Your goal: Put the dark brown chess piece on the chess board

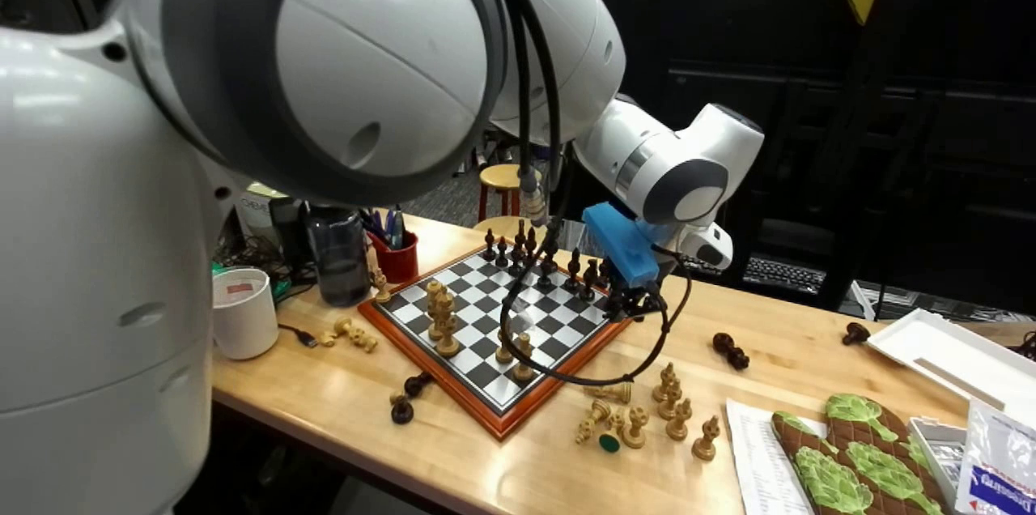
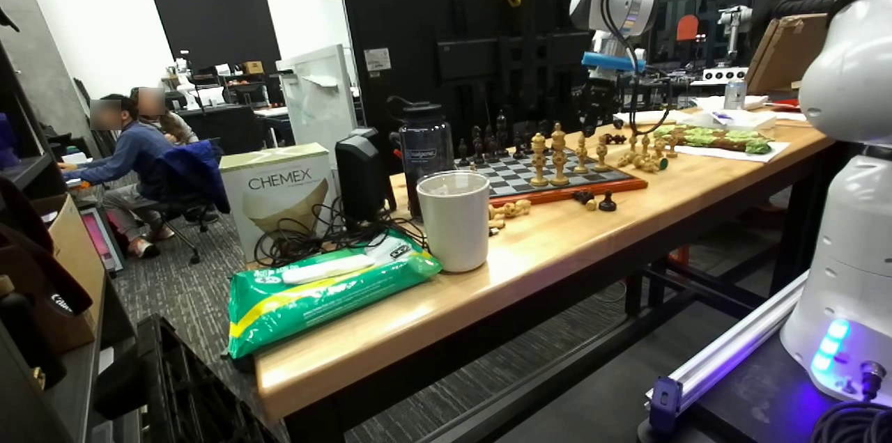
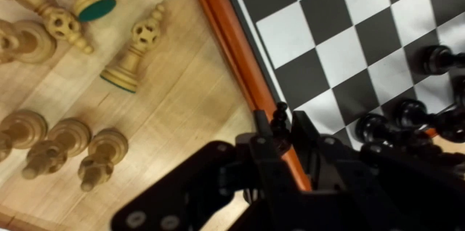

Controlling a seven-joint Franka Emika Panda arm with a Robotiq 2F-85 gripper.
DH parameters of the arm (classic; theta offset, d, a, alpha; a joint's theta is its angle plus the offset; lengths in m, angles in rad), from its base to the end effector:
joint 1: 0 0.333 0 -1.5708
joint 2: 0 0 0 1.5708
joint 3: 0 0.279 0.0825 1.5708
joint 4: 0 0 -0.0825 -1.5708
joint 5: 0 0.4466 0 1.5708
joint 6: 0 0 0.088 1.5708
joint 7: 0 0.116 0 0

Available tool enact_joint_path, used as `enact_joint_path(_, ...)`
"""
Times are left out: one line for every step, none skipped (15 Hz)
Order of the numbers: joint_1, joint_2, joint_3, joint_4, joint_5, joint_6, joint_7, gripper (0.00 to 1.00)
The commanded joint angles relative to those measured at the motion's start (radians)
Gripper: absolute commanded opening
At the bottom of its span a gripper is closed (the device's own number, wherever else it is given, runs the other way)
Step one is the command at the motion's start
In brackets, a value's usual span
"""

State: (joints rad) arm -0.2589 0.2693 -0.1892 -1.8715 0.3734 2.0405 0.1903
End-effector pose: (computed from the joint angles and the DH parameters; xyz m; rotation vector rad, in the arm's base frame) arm 0.5992 -0.2598 0.2898 -2.6204 1.1388 0.0786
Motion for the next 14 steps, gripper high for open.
enact_joint_path(-0.023, -0.079, 0.010, -0.014, 0.100, -0.139, -0.079, 0.05)
enact_joint_path(-0.027, -0.087, 0.010, -0.010, 0.139, -0.182, -0.107, 0.05)
enact_joint_path(-0.031, -0.094, 0.007, -0.005, 0.176, -0.229, -0.129, 0.05)
enact_joint_path(-0.035, -0.097, 0.004, 0.001, 0.213, -0.275, -0.152, 0.05)
enact_joint_path(-0.041, -0.095, 0.000, 0.011, 0.246, -0.333, -0.166, 0.05)
enact_joint_path(-0.043, -0.094, -0.007, 0.016, 0.267, -0.373, -0.170, 0.05)
enact_joint_path(-0.049, -0.087, -0.013, 0.026, 0.294, -0.424, -0.178, 0.05)
enact_joint_path(-0.057, -0.076, -0.019, 0.037, 0.325, -0.482, -0.191, 0.05)
enact_joint_path(-0.063, -0.063, -0.025, 0.044, 0.352, -0.527, -0.199, 0.05)
enact_joint_path(-0.067, -0.054, -0.031, 0.048, 0.371, -0.564, -0.198, 0.05)
enact_joint_path(-0.072, -0.041, -0.036, 0.055, 0.389, -0.602, -0.201, 0.05)
enact_joint_path(-0.076, -0.029, -0.040, 0.059, 0.408, -0.634, -0.203, 0.05)
enact_joint_path(-0.079, -0.015, -0.045, 0.063, 0.423, -0.660, -0.200, 0.05)
enact_joint_path(-0.082, 0.003, -0.049, 0.070, 0.437, -0.683, -0.196, 0.05)
